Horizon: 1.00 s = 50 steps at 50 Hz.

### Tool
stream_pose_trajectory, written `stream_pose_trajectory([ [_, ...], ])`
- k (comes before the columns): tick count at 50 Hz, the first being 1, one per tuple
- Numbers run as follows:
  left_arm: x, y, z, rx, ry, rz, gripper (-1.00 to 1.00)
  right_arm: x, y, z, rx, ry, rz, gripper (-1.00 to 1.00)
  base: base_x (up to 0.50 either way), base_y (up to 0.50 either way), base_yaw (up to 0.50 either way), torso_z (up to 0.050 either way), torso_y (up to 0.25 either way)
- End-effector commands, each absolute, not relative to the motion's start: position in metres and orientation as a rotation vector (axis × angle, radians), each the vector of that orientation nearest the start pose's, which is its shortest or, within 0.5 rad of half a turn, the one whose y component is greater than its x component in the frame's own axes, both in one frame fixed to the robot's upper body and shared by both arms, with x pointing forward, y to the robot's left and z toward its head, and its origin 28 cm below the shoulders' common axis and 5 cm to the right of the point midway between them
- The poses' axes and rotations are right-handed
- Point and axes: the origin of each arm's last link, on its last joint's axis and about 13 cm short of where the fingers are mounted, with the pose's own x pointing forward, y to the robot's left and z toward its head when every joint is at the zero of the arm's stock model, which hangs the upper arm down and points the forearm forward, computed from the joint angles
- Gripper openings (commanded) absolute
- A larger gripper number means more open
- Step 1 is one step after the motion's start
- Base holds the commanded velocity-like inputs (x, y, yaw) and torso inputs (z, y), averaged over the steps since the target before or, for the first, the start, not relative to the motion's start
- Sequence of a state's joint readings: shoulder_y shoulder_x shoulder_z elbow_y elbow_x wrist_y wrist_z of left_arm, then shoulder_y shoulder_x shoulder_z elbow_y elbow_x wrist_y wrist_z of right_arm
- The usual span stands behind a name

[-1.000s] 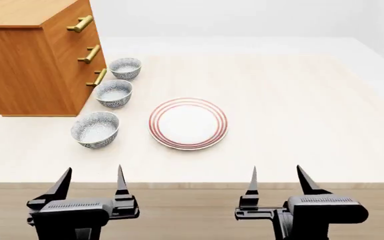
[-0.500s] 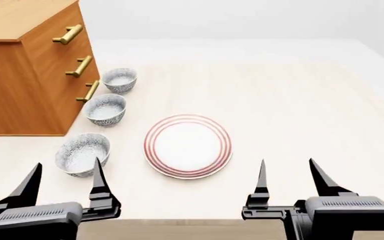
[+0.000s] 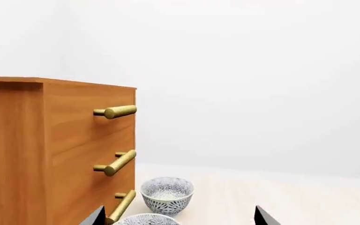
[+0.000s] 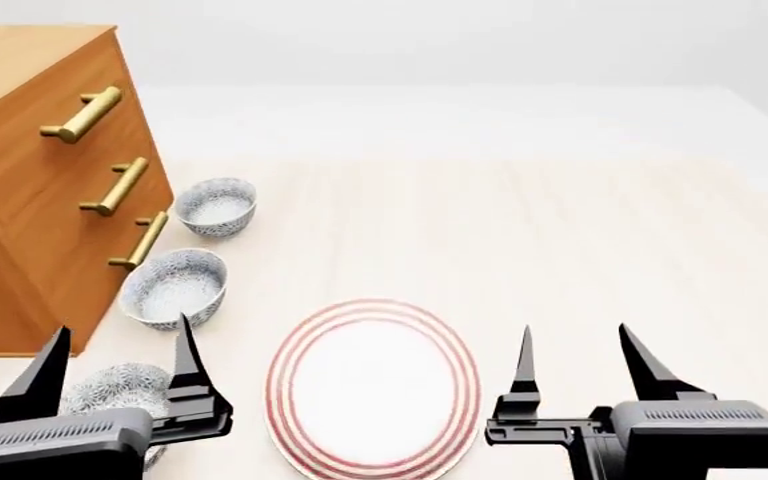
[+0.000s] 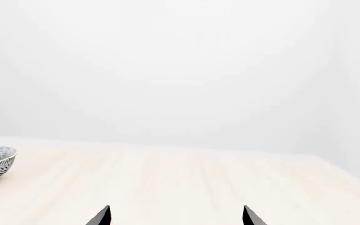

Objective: Put the bowl in the middle on the plate.

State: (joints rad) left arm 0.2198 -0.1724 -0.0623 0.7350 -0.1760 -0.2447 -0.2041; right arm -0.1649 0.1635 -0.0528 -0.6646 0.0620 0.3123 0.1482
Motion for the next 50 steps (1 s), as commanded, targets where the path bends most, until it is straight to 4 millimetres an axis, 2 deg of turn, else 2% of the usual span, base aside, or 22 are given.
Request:
stream_pose_trajectory([
  [1, 0.1512, 0.2335, 0.1151, -0.012, -0.275, 0.140, 1.00, 0.1645, -0.1091, 0.0968, -0.075, -0.183, -0.033, 1.00, 0.50, 0.00, 0.00, 0.000, 0.000],
  [19, 0.1519, 0.2340, 0.1154, -0.015, -0.273, 0.139, 1.00, 0.1647, -0.1101, 0.0972, -0.070, -0.193, -0.044, 1.00, 0.50, 0.00, 0.00, 0.000, 0.001],
  [30, 0.1556, 0.2365, 0.1084, -0.015, -0.271, 0.137, 1.00, 0.1622, -0.1115, 0.0975, -0.059, -0.198, -0.044, 1.00, 0.00, 0.48, 0.00, 0.000, 0.000],
  [43, 0.1520, 0.2320, 0.1127, -0.007, -0.271, 0.132, 1.00, 0.1606, -0.1138, 0.1010, -0.086, -0.200, -0.057, 1.00, 0.00, 0.50, 0.00, 0.000, 0.000],
  [50, 0.1521, 0.2317, 0.1132, -0.007, -0.271, 0.131, 1.00, 0.1599, -0.1141, 0.1019, -0.072, -0.203, -0.051, 1.00, 0.00, 0.00, 0.00, 0.000, 0.000],
])
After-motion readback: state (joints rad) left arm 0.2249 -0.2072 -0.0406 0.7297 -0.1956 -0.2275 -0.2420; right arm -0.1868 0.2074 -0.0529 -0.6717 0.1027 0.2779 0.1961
